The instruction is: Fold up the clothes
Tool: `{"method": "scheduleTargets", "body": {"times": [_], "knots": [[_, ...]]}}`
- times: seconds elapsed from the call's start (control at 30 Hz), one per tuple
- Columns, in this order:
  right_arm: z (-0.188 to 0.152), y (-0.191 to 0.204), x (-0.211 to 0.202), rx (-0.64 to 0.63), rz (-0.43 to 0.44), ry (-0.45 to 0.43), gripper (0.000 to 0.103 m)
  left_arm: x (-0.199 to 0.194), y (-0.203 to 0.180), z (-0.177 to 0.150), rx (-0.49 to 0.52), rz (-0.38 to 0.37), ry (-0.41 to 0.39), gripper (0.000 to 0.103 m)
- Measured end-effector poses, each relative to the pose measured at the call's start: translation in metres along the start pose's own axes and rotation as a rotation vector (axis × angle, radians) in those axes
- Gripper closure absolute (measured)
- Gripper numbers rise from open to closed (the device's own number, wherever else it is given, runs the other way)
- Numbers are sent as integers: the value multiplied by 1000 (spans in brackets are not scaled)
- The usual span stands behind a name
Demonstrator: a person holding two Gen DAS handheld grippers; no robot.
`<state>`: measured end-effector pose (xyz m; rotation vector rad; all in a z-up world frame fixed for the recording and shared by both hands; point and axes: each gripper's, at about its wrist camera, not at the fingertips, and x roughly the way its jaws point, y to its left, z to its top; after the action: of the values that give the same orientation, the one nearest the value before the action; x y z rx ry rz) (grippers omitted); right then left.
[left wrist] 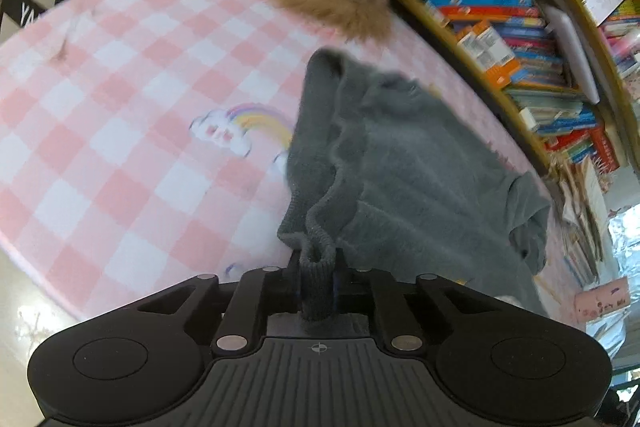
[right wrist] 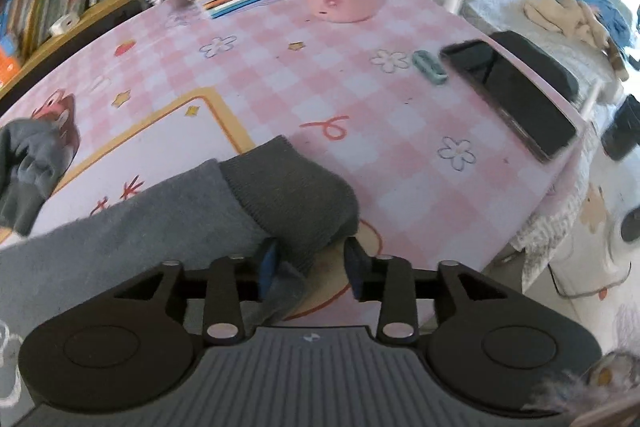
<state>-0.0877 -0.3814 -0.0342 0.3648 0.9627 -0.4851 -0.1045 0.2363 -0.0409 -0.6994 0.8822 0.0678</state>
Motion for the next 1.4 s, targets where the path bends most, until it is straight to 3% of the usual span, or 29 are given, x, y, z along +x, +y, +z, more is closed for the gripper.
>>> {"method": "scheduleTargets", "body": {"times": [0.07,0.13,0.27,0.33,0.4,0.47,0.6,0.67,0.8,0.93,1.03,1.1,1.13,1.27,1.4], "knots": [[1,2,-3,2,-26,-16,63,-20,-12,7,6,-71,-95,93],[5,2,-13,-13,-57,-65,63,-30,-18,11,55,-51,-132,92],[18,5,-34,-28,-71,-166,61,-13,-4,9,62,92,-21,88],[28,15,-42,-48,-18,-190,59,-17,-7,7,84,88,-29,78],[36,28,-48,-78,53,-197,55,-22,-10,7,104,88,-39,51],[43,49,-44,-137,145,-168,52,-27,-7,8,107,98,-46,46],[51,109,-27,-306,313,-95,52,-38,12,12,38,169,-70,47],[56,136,-13,-367,387,-58,51,-45,9,15,28,155,-111,47],[66,191,25,-418,411,34,52,-45,-20,18,95,54,-138,47],[71,232,58,-445,383,83,53,-14,-54,7,220,37,-68,47],[71,251,73,-459,334,100,61,10,-70,0,275,48,-17,47],[72,257,79,-477,318,108,75,23,-70,-3,266,59,14,47],[73,260,81,-493,313,108,88,28,-69,-4,265,66,28,47],[91,266,52,-616,271,-100,93,41,-69,-7,262,90,57,48],[72,261,-29,-970,246,-654,93,42,-68,-6,253,83,55,48]]}}
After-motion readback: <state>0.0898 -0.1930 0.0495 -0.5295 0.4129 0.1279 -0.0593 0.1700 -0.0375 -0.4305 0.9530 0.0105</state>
